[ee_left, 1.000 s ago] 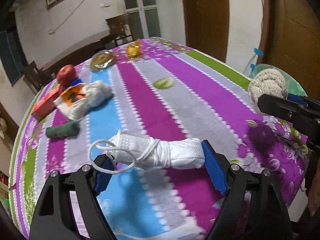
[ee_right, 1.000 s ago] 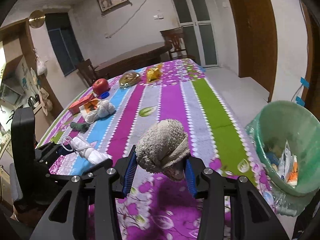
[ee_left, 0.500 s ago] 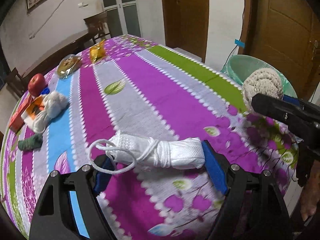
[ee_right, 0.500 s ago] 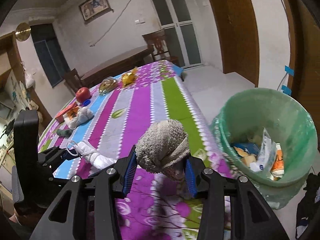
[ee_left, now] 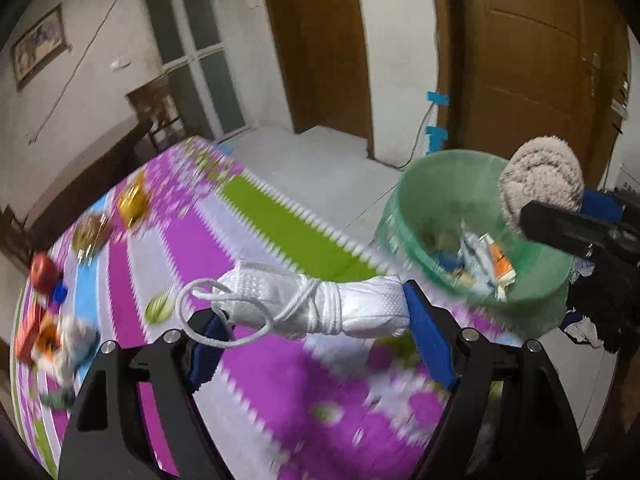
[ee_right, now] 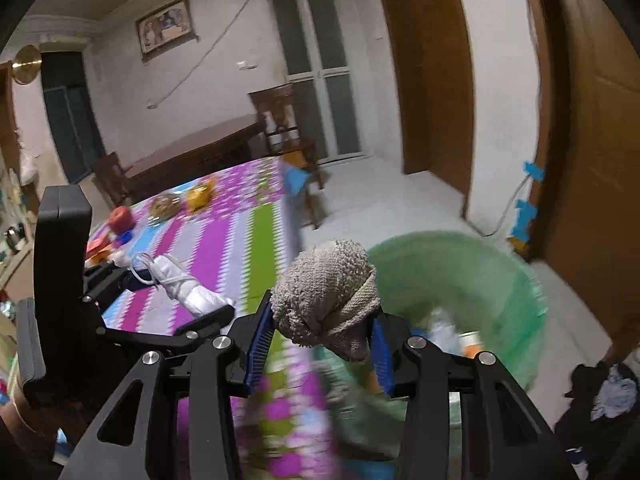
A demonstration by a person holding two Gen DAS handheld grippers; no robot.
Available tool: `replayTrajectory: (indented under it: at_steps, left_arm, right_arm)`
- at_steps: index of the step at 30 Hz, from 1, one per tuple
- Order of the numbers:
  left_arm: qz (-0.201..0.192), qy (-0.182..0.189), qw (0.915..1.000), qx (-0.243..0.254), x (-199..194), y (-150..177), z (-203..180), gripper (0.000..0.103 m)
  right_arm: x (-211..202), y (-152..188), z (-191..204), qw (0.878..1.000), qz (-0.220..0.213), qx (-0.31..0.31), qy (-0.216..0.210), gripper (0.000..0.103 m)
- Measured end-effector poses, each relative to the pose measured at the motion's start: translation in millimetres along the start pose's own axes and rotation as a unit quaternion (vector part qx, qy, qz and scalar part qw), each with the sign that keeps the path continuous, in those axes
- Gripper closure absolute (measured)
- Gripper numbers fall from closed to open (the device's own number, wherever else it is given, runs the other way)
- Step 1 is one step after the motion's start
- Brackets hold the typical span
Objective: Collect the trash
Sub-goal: 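Carry the yarn ball and cloth bundle toward the green bin, then open both tools to drop the yarn ball and cloth bundle into the bin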
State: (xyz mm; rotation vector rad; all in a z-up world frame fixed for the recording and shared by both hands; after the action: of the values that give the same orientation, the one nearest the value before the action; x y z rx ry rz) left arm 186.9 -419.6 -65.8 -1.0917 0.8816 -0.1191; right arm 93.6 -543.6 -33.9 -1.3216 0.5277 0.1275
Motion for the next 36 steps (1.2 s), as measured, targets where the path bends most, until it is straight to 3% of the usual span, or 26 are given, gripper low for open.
replayTrajectory:
  at_steps: [9,16,25,33,36]
  left_arm:
    - [-0.006,0.043,0.9980,0.046,40.5,-39.4,-50.0,0.026]
    - [0.007,0.091,0.9937,0.064,63.3,-49.5,-84.8,0.025]
    - [0.038,0.185,0.9813,0.039,76.3,-61.9,-101.3,0.025]
    - [0.043,0.215,0.9751,0.031,79.0,-66.2,-111.7,0.025]
    - [0.043,0.223,0.9732,0.033,79.6,-67.5,-116.2,0.025]
  right_arm:
    - [3.7,-17.1,-82.5,0.996,0.041,-0.012,0.074,0.058]
    - [13.8,-12.3,-123.3,0.993,0.082,0.003,0.084,0.057]
    - [30.3,2.2,-134.1,0.987,0.126,-0.030,0.097,0.057]
    - [40.4,8.3,-125.9,0.981,0.144,-0.080,0.104,0.057]
    - [43.6,7.5,-123.1,0.981,0.145,-0.088,0.098,0.048]
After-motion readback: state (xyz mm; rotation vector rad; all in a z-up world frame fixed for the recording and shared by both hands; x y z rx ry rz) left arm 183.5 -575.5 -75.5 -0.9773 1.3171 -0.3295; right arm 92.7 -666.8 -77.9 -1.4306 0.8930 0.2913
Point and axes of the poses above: each gripper's, at about its wrist camera, not at the fingertips, and x roughly the way its jaws point, z to its left, y to its underside, the point moved 9 cm from there along x, roughly the way its jaws point, and after that the axes turned 11 degrees about -z, right-handed, at the moved point
